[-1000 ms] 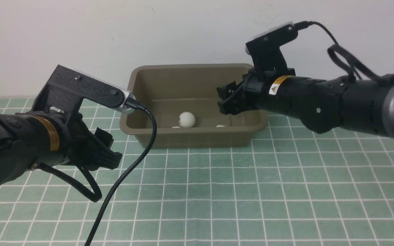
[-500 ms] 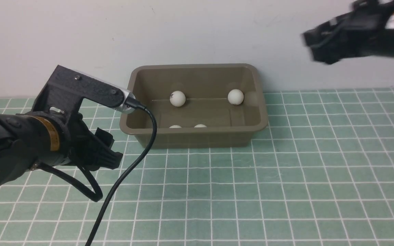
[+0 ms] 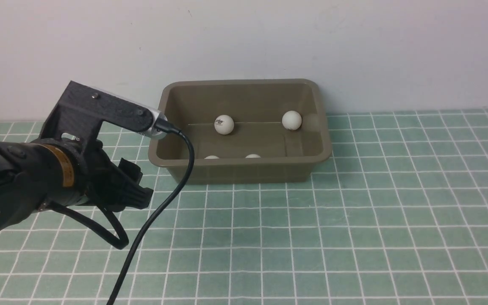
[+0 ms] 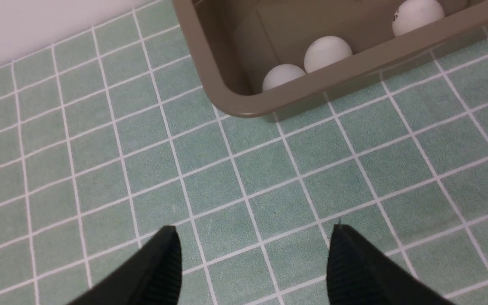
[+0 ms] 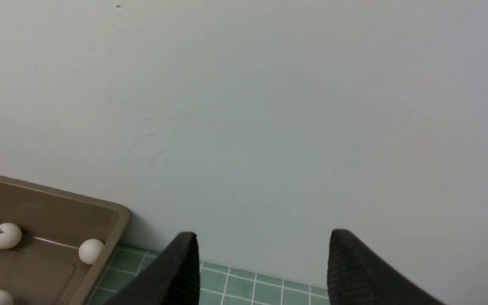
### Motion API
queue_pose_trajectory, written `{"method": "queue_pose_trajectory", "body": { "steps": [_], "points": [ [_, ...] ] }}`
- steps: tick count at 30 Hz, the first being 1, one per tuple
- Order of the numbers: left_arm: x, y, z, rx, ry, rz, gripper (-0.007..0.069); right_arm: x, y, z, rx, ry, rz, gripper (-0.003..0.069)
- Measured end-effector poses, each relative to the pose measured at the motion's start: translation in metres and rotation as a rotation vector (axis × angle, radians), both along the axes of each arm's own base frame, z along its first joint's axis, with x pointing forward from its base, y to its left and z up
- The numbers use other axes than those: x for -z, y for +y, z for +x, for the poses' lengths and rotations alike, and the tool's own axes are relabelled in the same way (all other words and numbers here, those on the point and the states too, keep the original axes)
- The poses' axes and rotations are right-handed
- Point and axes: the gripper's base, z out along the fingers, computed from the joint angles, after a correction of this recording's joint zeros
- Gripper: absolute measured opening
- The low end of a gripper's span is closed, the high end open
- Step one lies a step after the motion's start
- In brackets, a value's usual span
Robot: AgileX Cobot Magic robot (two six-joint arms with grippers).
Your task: Put the table tennis balls in the box on the green coffee tablecloth.
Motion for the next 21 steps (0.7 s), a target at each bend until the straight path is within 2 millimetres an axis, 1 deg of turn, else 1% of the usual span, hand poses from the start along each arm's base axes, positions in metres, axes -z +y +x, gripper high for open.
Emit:
{"method": "queue_pose_trajectory", "body": {
  "steps": [4, 5, 8, 10, 12, 15, 17, 21],
  "points": [
    [-0.001, -0.001, 0.001, 0.006, -0.014, -0.008, 0.0415, -0.001, -0.002, -0.027, 0.001, -0.03, 0.0, 0.0381],
    [-0.001, -0.001, 0.001, 0.008, -0.019, -0.012, 0.0415, 0.0, -0.003, -0.031, 0.001, -0.035, -0.001, 0.0381],
    [-0.003, -0.002, 0.002, 0.016, -0.036, -0.022, 0.0415, 0.009, -0.004, -0.047, -0.003, -0.052, 0.004, 0.0381],
    [-0.003, -0.003, 0.002, 0.019, -0.044, -0.028, 0.0415, 0.023, -0.003, -0.056, -0.013, -0.048, 0.02, 0.0381],
    [-0.004, -0.003, 0.003, 0.02, -0.047, -0.031, 0.0415, 0.043, -0.002, -0.064, -0.032, -0.046, 0.052, 0.0381],
    [-0.004, -0.004, 0.003, 0.023, -0.054, -0.036, 0.0415, 0.091, 0.003, -0.065, -0.07, -0.028, 0.145, 0.0379],
    [-0.004, -0.004, 0.003, 0.023, -0.055, -0.036, 0.0415, 0.121, 0.003, -0.067, -0.073, -0.055, 0.184, 0.0379],
    [-0.004, -0.004, 0.003, 0.023, -0.055, -0.036, 0.0415, 0.153, 0.002, -0.07, -0.067, -0.089, 0.209, 0.0379]
  ]
}}
